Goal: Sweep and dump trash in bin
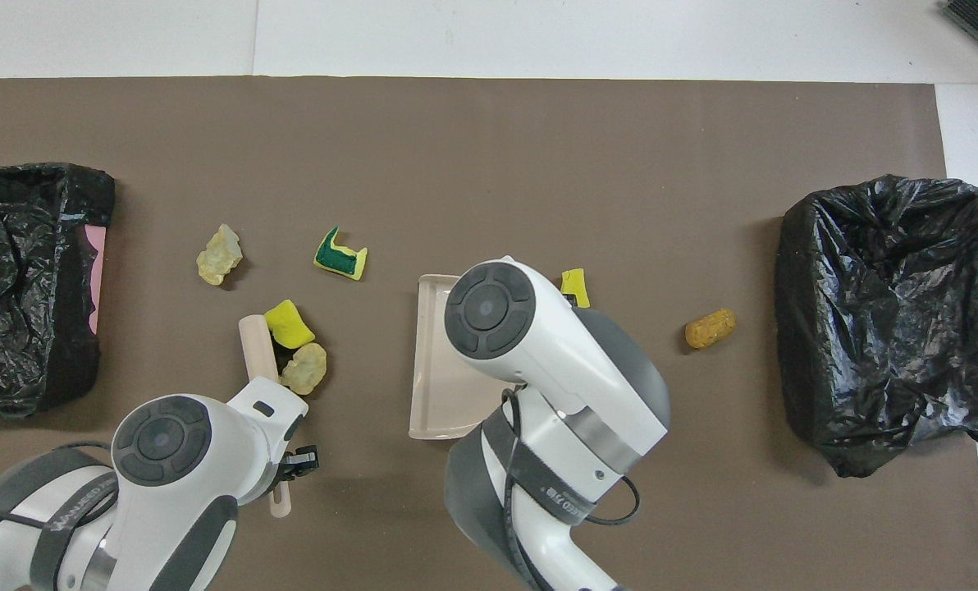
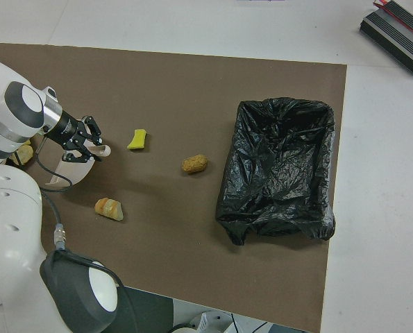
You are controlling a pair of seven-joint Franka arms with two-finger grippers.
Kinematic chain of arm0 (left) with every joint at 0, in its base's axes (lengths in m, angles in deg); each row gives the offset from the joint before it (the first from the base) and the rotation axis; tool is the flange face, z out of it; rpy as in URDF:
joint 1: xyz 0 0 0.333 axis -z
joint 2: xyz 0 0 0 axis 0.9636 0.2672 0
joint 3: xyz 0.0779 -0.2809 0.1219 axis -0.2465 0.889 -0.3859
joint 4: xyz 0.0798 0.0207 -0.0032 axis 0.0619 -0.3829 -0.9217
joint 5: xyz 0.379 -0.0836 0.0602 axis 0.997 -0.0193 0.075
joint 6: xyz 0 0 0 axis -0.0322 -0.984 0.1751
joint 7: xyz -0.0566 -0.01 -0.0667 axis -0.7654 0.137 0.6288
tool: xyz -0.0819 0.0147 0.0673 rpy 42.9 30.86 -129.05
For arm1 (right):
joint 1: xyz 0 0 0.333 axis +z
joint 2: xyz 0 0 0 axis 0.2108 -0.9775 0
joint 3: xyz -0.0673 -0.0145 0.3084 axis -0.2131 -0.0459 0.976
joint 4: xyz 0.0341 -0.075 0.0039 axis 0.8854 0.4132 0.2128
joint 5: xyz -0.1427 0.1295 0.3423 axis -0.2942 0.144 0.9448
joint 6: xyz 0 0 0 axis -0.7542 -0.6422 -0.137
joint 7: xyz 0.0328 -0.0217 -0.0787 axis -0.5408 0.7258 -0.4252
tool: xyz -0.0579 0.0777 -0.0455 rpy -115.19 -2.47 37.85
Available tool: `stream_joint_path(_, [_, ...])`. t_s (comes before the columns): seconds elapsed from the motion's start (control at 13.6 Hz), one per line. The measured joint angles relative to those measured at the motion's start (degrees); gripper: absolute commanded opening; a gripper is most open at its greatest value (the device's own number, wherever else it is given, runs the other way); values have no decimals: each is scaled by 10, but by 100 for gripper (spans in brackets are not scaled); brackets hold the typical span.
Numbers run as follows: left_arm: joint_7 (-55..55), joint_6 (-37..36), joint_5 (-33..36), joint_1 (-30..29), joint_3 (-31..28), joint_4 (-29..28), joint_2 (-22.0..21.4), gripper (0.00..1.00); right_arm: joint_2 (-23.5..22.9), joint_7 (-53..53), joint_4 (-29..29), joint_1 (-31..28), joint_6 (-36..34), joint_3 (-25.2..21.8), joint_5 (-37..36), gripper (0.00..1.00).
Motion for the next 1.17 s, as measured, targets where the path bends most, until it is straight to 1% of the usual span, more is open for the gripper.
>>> stream_joint_path(0.15, [34,1,-18,20,1,17,9,0,-2,8,13,10,4,0,-8,0])
stream_joint_path(0.29, [46,0,-21,29,1,45,24,0,-3,31,26,11,22,0,-8,0])
stream_joint_path(0.51, [71,-20,-21,30,-3,83,34,0,-4,36,36,10,31,0,-8,0])
stream_joint_path(0.73, [78,-34,-21,22,-10,101,34,0,-4,37,36,10,32,0,-8,0])
stream_joint_path(0.95, [124,-24,-7,-28,-13,102,39,0,-4,37,36,10,34,0,-8,0])
stream_joint_path(1.17, [183,16,60,-102,-17,105,60,0,-4,49,37,10,34,0,-6,0])
